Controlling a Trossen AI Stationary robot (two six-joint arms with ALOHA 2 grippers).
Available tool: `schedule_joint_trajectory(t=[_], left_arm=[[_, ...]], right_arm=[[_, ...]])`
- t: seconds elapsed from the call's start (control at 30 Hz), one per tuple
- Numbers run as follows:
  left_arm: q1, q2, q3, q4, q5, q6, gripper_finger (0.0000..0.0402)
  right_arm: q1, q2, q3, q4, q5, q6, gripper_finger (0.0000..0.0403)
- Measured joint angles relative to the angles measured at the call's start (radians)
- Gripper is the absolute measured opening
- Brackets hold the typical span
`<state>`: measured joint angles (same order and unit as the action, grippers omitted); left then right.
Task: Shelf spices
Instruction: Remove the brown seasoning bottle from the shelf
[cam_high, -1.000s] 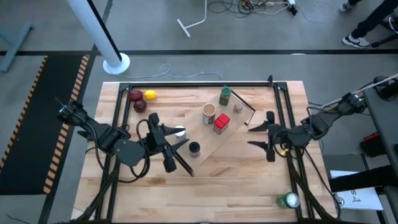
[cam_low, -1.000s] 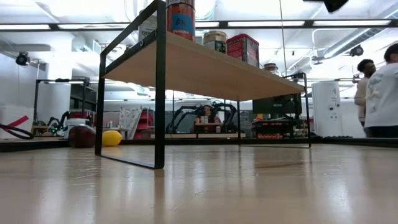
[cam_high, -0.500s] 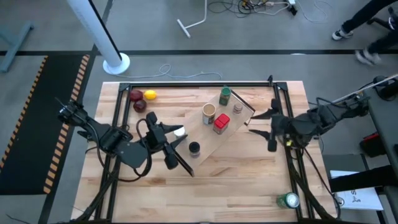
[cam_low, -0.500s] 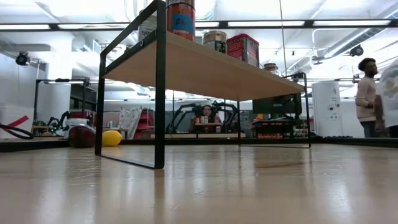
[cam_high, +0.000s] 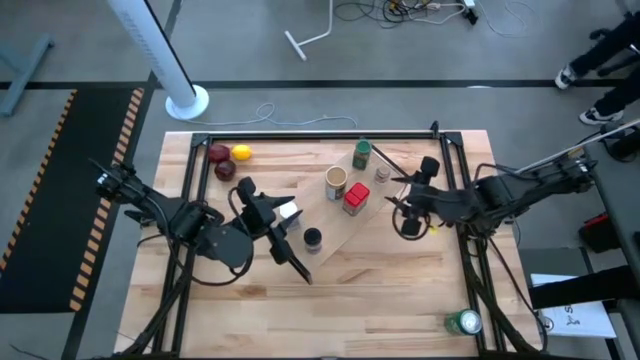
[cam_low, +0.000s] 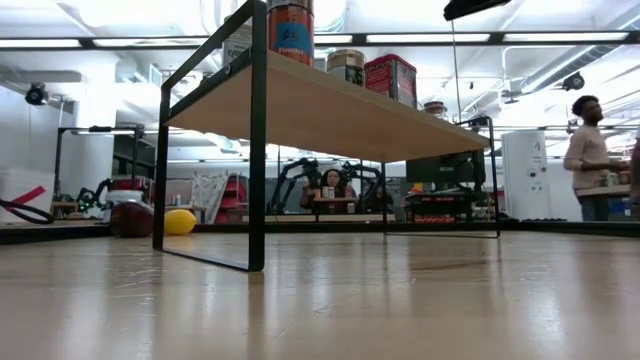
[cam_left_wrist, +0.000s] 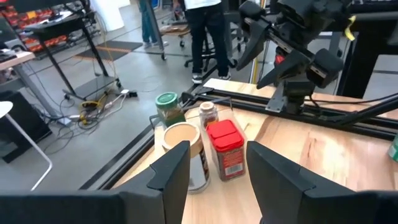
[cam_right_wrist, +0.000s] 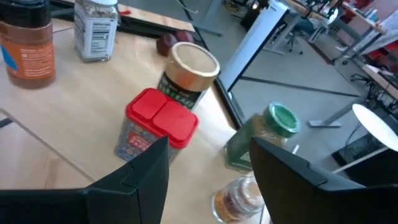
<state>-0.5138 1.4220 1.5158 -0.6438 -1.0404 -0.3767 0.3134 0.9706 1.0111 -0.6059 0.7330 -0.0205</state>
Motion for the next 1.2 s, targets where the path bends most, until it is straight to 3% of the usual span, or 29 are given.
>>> schedule_joint_trajectory(t=[0.53, 0.97, 1.2], left_arm=[[0.0, 0.0, 0.0, -0.093, 0.037, -0.082, 0.0146], [0.005, 0.0, 0.0, -0.138, 0.037, -0.113, 0.0146], [0.006, 0.0, 0.0, -0.138, 0.036, -0.113, 0.0146]], right_arm=[[-0.045, -0.006, 0.0, -0.161, 0.001, 0.127, 0.0199], [-0.227, -0.001, -0.058, -0.161, -0.001, 0.207, 0.0199], [-0.308, -0.001, -0.143, -0.033, -0.121, 0.154, 0.0199]])
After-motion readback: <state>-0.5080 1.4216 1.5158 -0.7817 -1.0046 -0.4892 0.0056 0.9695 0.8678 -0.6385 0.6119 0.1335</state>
